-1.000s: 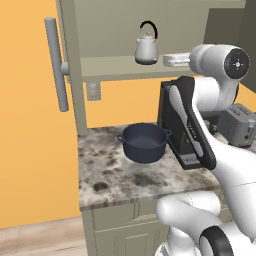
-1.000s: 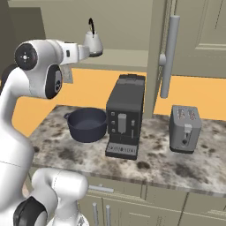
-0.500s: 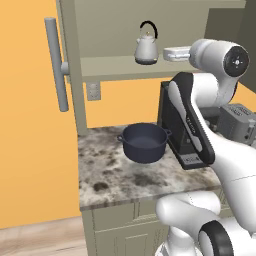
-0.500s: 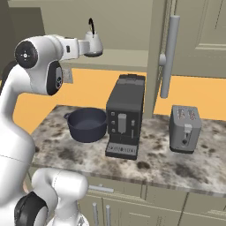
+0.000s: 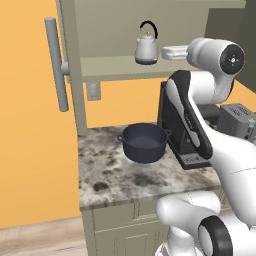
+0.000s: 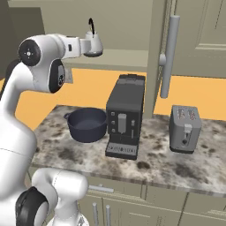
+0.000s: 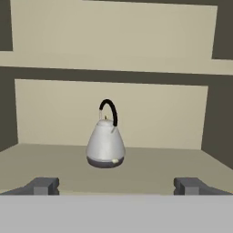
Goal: Pick the kettle from the cabinet and place it on a stove burner. Then pick the pot from the counter and place it on another stove burner. Finally, turn both burners on.
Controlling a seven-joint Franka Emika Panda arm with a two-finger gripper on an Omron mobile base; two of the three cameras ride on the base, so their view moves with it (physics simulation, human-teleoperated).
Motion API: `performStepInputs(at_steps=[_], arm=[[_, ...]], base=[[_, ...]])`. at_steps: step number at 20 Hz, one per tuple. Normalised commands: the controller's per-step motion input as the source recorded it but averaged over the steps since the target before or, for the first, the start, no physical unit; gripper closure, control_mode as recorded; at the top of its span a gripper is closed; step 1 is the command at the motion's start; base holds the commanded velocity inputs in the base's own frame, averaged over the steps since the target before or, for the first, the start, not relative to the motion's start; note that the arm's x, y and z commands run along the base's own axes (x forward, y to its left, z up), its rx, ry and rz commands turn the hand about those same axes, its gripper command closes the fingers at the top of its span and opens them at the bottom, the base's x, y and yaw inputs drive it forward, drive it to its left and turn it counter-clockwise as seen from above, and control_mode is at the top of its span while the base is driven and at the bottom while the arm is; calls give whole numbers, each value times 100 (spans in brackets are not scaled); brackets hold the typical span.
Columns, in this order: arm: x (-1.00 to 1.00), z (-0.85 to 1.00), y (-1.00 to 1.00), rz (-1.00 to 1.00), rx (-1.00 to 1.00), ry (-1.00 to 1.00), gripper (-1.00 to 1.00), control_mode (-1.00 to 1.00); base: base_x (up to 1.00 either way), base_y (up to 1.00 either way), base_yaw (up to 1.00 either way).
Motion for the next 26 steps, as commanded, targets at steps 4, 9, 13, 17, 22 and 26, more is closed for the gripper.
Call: performStepInputs(at_steps=[4,9,13,17,22,26], arm=[[16,0,0,0,0,0,-100,-100],[25,0,0,0,0,0,-100,-100],[29,0,0,0,0,0,-100,-100],[33,0,0,0,0,0,-100,-100],[34,0,0,3,0,0,-100,-100],[41,0,0,5,0,0,-100,-100]], base=[[0,0,0],[0,0,0],[0,0,0],[0,0,0],[0,0,0],[0,0,0]])
